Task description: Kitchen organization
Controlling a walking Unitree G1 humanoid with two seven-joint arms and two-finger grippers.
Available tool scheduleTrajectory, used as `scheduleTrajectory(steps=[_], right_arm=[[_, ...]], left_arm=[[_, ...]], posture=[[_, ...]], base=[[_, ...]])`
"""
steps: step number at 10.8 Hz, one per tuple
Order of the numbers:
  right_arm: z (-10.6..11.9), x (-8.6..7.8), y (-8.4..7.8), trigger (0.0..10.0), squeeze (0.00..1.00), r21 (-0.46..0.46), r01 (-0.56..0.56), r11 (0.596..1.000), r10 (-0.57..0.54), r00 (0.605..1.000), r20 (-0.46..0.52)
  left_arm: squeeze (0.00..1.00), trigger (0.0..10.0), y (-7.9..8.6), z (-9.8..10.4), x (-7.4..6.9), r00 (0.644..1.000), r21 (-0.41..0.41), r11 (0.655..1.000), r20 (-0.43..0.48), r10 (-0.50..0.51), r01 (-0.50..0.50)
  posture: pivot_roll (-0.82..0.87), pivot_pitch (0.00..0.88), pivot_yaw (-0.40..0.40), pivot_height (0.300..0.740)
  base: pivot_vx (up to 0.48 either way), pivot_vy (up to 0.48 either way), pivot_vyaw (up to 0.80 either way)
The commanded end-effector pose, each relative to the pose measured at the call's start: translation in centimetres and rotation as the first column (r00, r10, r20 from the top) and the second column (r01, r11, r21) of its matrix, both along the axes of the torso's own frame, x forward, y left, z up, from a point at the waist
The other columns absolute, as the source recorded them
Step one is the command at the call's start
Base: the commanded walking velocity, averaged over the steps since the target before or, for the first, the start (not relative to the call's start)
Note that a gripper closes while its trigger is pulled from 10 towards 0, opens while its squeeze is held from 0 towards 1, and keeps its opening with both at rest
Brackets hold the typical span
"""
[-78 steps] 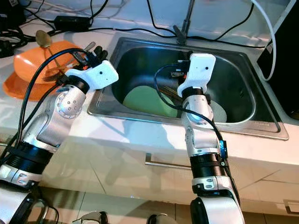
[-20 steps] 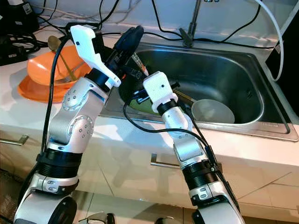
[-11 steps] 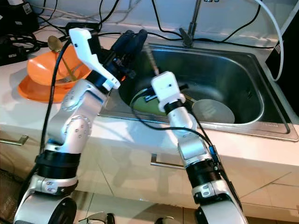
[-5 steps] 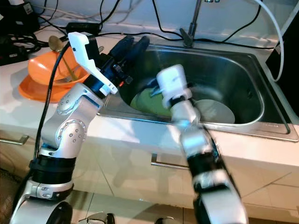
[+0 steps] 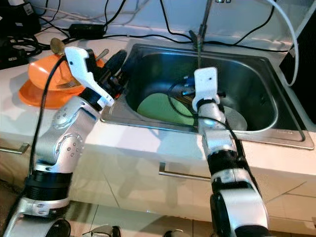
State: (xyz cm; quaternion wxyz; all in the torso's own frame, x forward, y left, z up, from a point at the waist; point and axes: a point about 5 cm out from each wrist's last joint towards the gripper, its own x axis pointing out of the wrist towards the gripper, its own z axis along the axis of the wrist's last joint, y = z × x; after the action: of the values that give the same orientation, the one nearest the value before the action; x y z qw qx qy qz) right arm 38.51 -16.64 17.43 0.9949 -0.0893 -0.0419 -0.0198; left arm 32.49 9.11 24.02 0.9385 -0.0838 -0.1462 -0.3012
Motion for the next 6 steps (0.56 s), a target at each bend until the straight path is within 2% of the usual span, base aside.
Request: scheduleTrajectory(steps=[1, 2, 3, 6], right_arm=[[0.1, 0.3, -0.4, 10.0, 0.00, 0.029, 0.021, 0.999, -0.020, 0.999, -0.026], [0.0, 0.5, -0.5, 10.0, 0.00, 0.037, 0.027, 0.999, -0.026, 0.999, -0.044], [-0.1, 0.7, -0.6, 10.0, 0.00, 0.049, 0.025, 0.999, -0.022, 0.998, -0.064], [-0.9, 0.9, -0.5, 10.0, 0.00, 0.071, 0.033, 0.997, -0.024, 0.992, -0.127]], left_arm=[[0.00, 10.0, -0.4, -2.4, 0.3, 0.996, 0.168, 0.986, -0.089, 0.025, -0.010], [0.00, 10.0, -0.5, -4.3, 0.5, 0.984, 0.254, 0.967, -0.169, 0.062, -0.017], [0.00, 10.0, -0.7, -5.2, 0.4, 0.975, 0.272, 0.962, -0.212, 0.066, -0.006], [0.00, 10.0, -1.8, -5.5, 0.3, 0.971, 0.299, 0.954, -0.238, 0.038, 0.035]], posture=[[0.04, 0.052, -0.033, 0.740], [0.04, 0.054, -0.033, 0.740], [0.03, 0.055, -0.034, 0.740], [0.04, 0.062, -0.042, 0.740]], base=[[0.000, 0.000, 0.00], [0.000, 0.000, 0.00], [0.000, 0.000, 0.00], [0.000, 0.000, 0.00]])
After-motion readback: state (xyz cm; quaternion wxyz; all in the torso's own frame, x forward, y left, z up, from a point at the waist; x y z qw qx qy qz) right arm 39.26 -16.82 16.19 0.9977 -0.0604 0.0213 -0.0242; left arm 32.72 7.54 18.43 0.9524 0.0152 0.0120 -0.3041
